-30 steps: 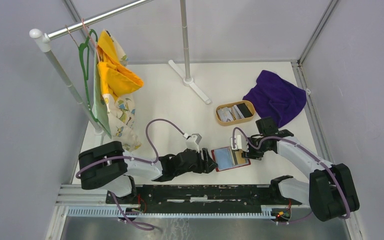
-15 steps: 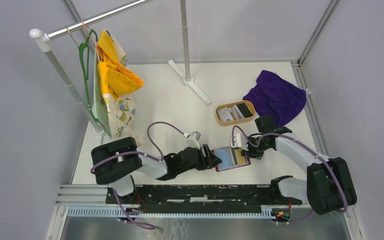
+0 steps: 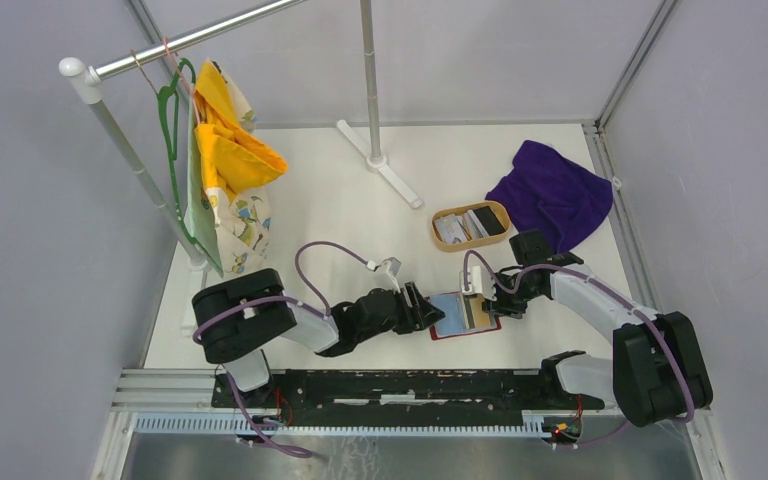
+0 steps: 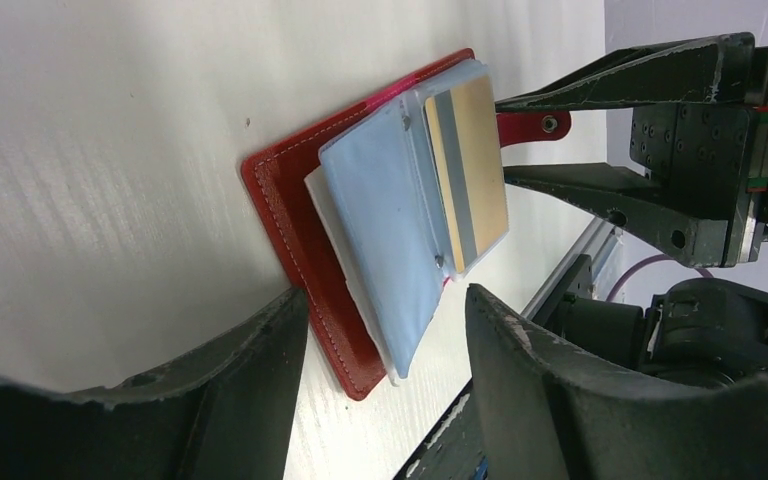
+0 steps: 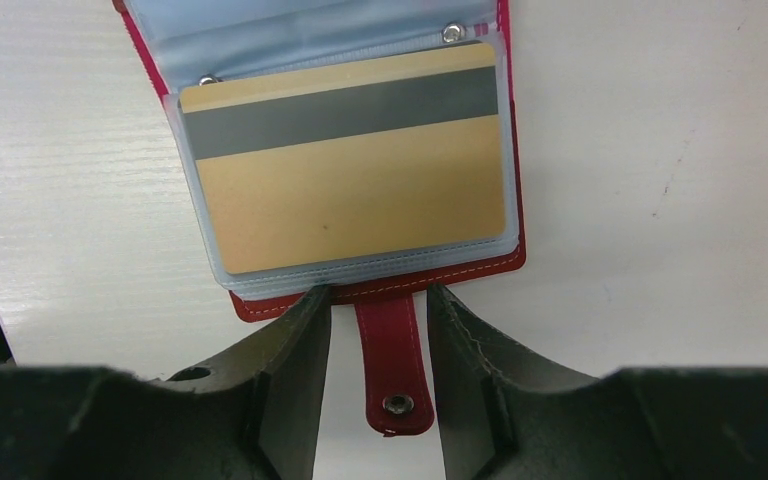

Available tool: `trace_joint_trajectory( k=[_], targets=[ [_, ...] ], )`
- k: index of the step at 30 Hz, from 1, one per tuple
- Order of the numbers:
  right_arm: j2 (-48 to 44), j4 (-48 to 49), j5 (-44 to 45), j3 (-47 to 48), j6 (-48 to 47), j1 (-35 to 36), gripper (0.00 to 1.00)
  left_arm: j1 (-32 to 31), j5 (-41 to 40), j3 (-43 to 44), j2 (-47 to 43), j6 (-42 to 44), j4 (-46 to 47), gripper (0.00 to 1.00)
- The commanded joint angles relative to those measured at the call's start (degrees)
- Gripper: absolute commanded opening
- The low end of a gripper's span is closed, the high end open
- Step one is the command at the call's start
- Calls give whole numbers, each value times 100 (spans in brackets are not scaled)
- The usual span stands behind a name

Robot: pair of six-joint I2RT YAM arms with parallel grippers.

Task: Put the credit cards into the card holder
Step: Close the card holder at the center of the board.

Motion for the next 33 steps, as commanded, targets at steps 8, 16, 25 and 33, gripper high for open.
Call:
trace_joint_trajectory(
  k=[8,16,25,33],
  targets=[
    [152,-112,96,-56,-34,4,46,14,817,145,16,405,1421,62],
    [143,-100,80,-39,3,0,46,45,1241,336,427,409,1958,62],
    [99,-66,-47,12,148,-31,47,120,1539,593,775,471,2380,61],
    [-261,-59,-581,211,353,-343,51,135,1666,977,1034,757,2242,61]
  ],
)
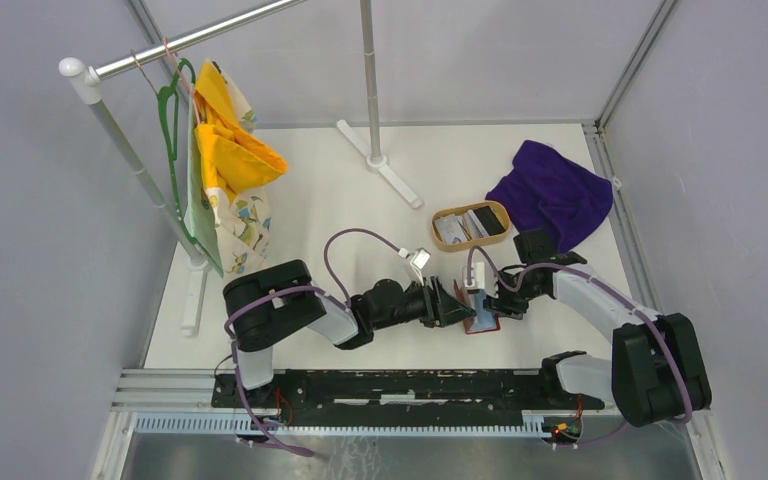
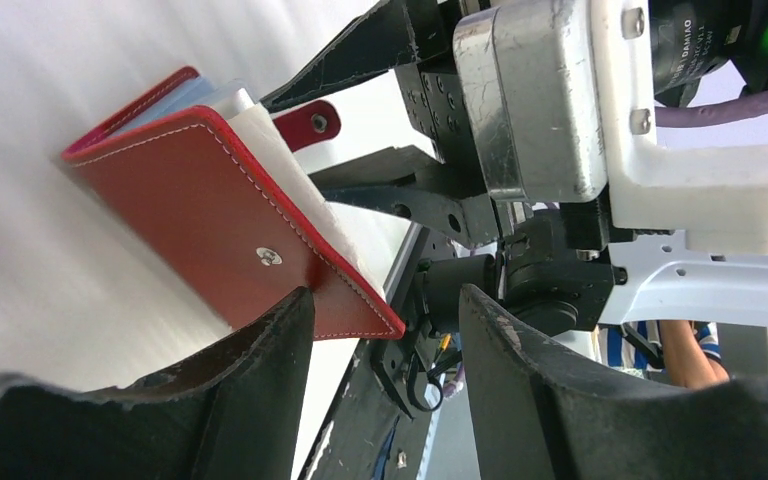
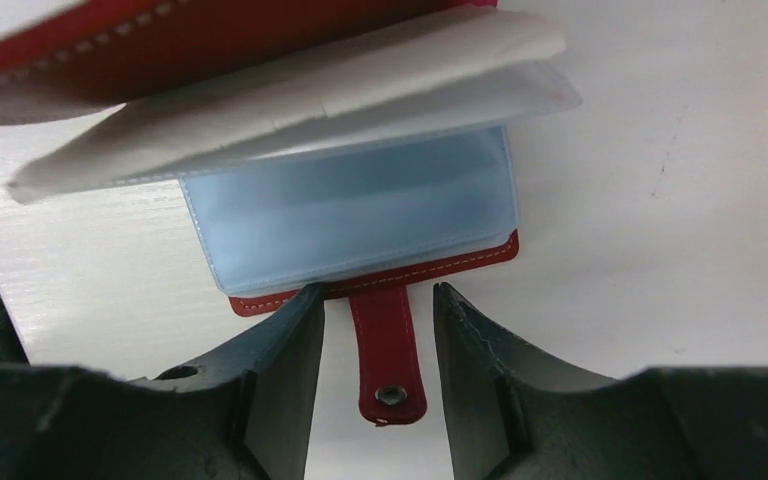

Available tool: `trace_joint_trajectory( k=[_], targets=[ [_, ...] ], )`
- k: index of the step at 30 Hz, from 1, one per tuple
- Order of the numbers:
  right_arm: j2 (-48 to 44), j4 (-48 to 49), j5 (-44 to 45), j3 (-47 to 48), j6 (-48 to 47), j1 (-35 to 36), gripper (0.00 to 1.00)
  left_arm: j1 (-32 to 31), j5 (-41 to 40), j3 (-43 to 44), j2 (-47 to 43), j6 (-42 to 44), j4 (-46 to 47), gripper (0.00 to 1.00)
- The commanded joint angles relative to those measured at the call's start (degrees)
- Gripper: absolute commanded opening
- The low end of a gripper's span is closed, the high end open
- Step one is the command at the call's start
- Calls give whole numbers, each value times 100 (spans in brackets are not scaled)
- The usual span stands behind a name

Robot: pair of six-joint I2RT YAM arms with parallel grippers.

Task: Put the credit cards into the card holder
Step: Close the card holder at the center of the board.

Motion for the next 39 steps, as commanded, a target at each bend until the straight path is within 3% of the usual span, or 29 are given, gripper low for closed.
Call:
trace_joint_trajectory(
  k=[1,7,17,26,31,34,39],
  targets=[
    [-372,-58,-563,213,201,-243,51,37,153,337,159,475,266,61],
    [-1023,322,-752,179,538,-554,53,36,141,477,257,654,44,59],
    [-1215,475,-780,181,907,-1171,54,35,84,1014,535,1080,-734,50],
    [-994,926,-1075,251,1942,-1228,55,35,-175,1363,834,1280,-1602,29],
    [-917,1283,-1367,166,2794,-1242,73,34,-293,1449,949,1285,-1830,23],
    [-518,1071,-1403,233,2699,-1240,72,32,-312,1462,945,1293,-1876,23],
    [164,798,-1207,430,2627,-1239,60,39,-312,1433,828,1326,-1864,23]
  ],
)
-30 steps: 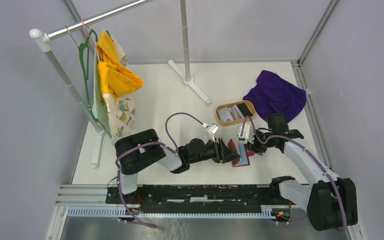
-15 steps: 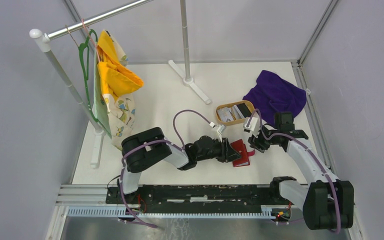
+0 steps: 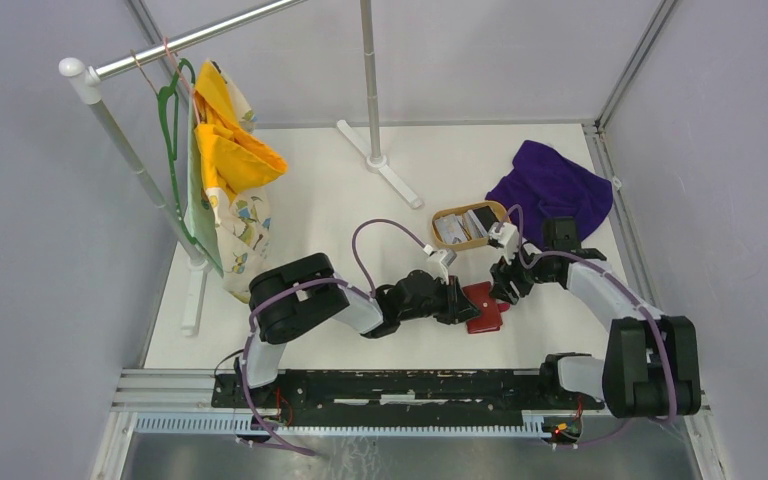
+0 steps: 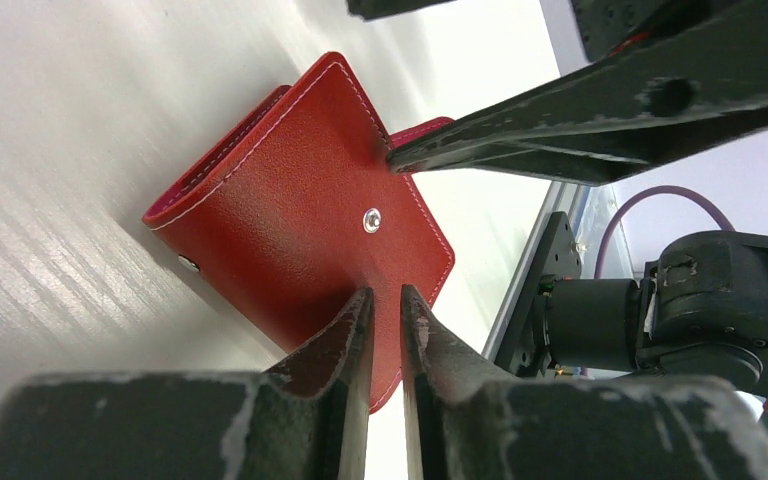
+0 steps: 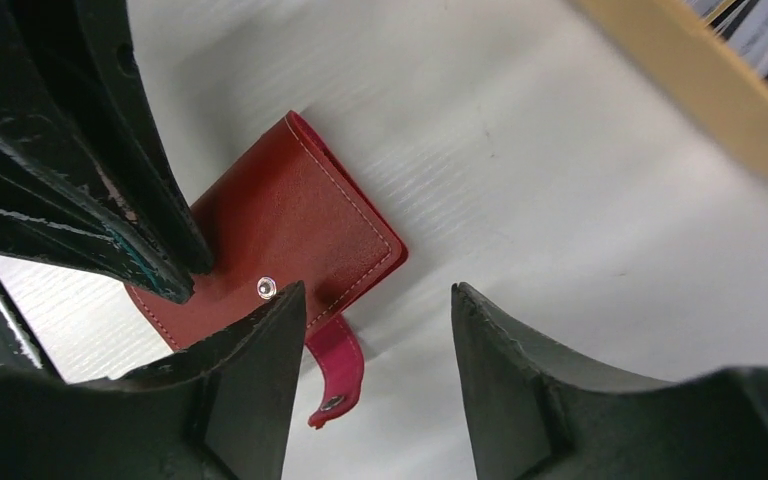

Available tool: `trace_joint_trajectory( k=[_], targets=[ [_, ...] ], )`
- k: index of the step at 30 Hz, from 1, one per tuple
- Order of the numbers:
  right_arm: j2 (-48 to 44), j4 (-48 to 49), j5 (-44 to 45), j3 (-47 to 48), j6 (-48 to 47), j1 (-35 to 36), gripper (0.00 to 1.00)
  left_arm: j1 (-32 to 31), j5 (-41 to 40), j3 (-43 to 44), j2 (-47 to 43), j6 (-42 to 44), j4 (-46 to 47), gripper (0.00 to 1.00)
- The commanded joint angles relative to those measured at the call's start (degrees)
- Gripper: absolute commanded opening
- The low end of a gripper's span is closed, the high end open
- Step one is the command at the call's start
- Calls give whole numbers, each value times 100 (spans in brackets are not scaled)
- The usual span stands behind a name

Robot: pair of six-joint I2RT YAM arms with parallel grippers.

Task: Put the credit cards into the card holder
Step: Close the card holder at the center of the board.

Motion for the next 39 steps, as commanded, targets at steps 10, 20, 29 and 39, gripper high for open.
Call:
trace_joint_trajectory(
  k=[10,20,29,39],
  targets=[
    [902,-541,-217,575,-197,-19,47,26,-461,-570,-1148,691,-42,38],
    [1454,-1176,-424,834,-952,463,40,26,-1188,-1071,-2079,1177,-844,48],
    [1784,-1219,-250,1273,-1332,1708,40,25,-1499,-1800,-2770,1509,-875,47],
    [2033,-1146,237,1894,-1865,3109,41,24,-1261,-2606,-3130,1583,-400,53]
  ],
)
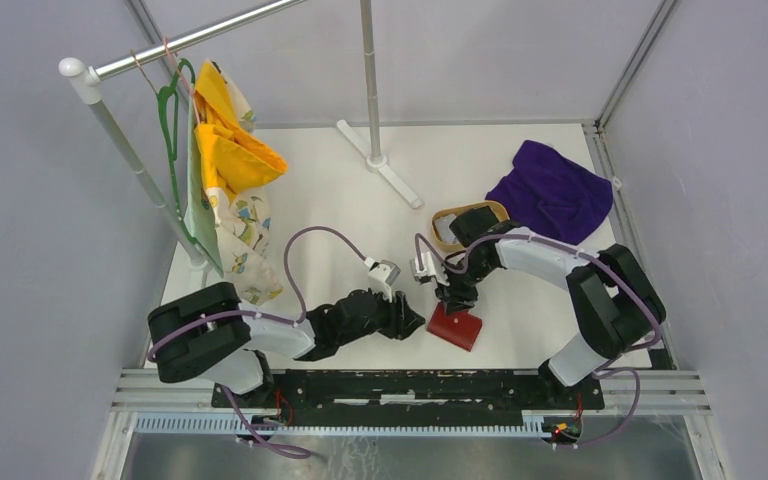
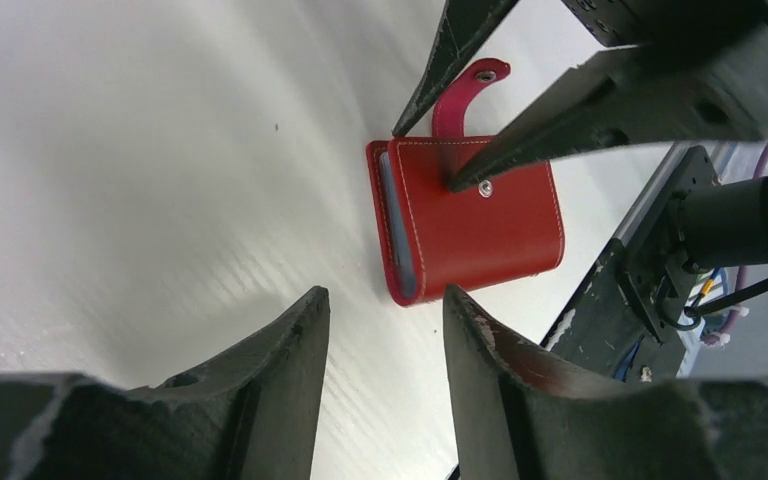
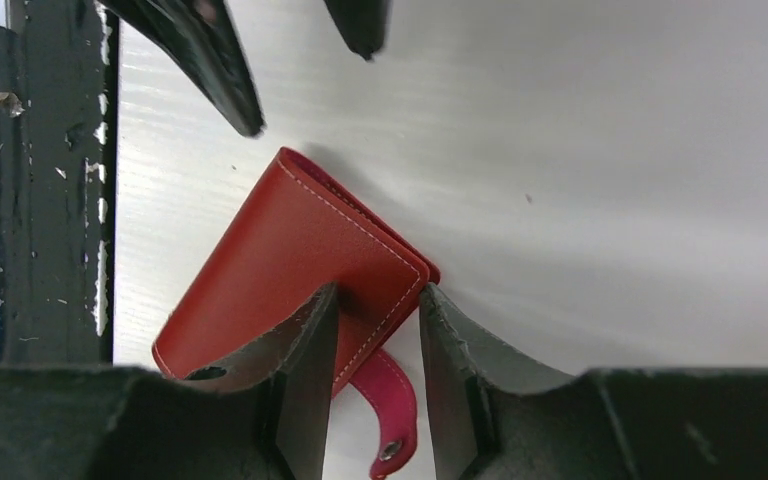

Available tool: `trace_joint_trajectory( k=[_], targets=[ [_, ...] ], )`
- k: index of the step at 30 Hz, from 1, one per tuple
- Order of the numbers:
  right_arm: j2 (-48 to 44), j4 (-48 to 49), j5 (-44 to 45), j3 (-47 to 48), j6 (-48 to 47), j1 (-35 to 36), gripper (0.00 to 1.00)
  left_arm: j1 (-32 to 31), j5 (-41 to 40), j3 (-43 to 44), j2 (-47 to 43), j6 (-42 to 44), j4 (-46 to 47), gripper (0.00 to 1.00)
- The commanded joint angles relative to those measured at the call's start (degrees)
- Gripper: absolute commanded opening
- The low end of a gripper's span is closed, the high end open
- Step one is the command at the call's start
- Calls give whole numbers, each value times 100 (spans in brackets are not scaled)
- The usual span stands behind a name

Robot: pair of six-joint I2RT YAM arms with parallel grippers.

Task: Put the credit cards into the card holder
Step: Close the card holder at the center of the board.

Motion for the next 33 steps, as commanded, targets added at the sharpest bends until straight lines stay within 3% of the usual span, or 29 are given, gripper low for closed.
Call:
trace_joint_trajectory(
  k=[1,9,16,25,33],
  targets=[
    [-411,302,331,101,-90,331,43,25,95,-17,38,195,526,53],
    [-2098,733,592,-567,-315,316,51,28,317,311,471,-106,703,55],
    [-2559,169,-115,-1118,-1617,311,50,27,194,706,870,-193,276,49],
    [-2901,0,581,-1619,-2373,300,48,26,205,1190,1343,-229,-232,32],
    [-3103,-18,902,-1809,-2285,-207,46,26,210,1538,1597,-238,-638,7]
  ],
)
